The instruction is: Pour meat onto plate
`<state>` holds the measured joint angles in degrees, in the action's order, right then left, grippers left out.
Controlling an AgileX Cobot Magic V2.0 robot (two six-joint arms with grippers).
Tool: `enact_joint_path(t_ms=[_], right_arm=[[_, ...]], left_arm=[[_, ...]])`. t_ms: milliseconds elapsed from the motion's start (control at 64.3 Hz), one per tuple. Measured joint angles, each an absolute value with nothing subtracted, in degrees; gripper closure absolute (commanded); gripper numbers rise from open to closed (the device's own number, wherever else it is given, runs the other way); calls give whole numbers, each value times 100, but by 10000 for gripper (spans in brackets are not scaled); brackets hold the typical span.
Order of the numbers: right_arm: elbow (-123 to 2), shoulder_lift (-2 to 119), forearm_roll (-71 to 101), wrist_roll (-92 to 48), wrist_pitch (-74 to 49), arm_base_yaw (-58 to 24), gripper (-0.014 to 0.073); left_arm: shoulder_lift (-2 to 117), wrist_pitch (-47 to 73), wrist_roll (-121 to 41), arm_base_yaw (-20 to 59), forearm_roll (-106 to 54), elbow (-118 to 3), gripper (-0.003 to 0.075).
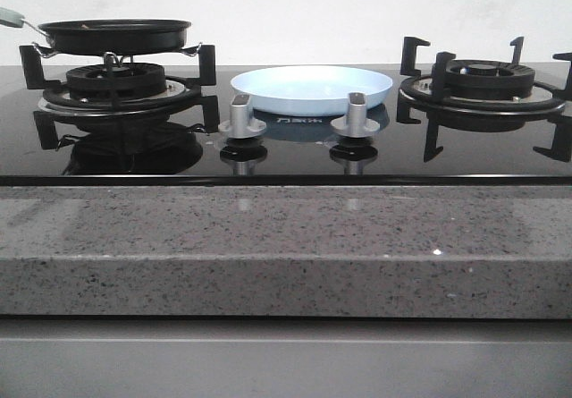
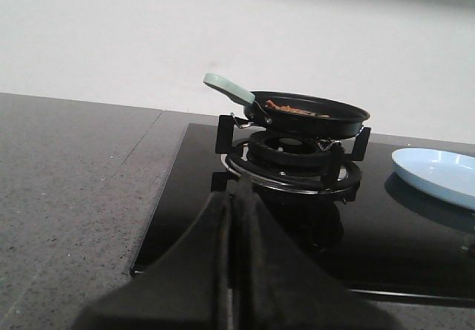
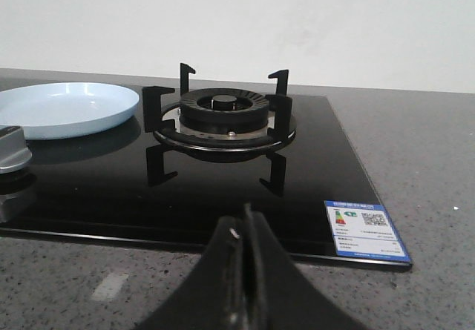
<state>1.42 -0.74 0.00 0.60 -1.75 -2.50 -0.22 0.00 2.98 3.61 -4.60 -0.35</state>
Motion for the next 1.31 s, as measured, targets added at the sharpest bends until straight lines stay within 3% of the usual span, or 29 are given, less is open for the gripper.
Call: enact_joint_path(t_ms=[389,715,1213,1306], right_arm=[[-1591,40,0,60,-1547,-250,713],[-3309,1399,33,60,-2565,-250,713],[-3502,2773,33,60,-2947,-250,711],[-3502,2907,33,60,-3115,-250,647]], left_arm=[[288,1415,298,361,-586,-1922,741],[1727,2852,298,361,-586,-3501,741],[2992,2998,298,361,-586,-3570,740],[3118,2998,298,361,-571,-3570,695]])
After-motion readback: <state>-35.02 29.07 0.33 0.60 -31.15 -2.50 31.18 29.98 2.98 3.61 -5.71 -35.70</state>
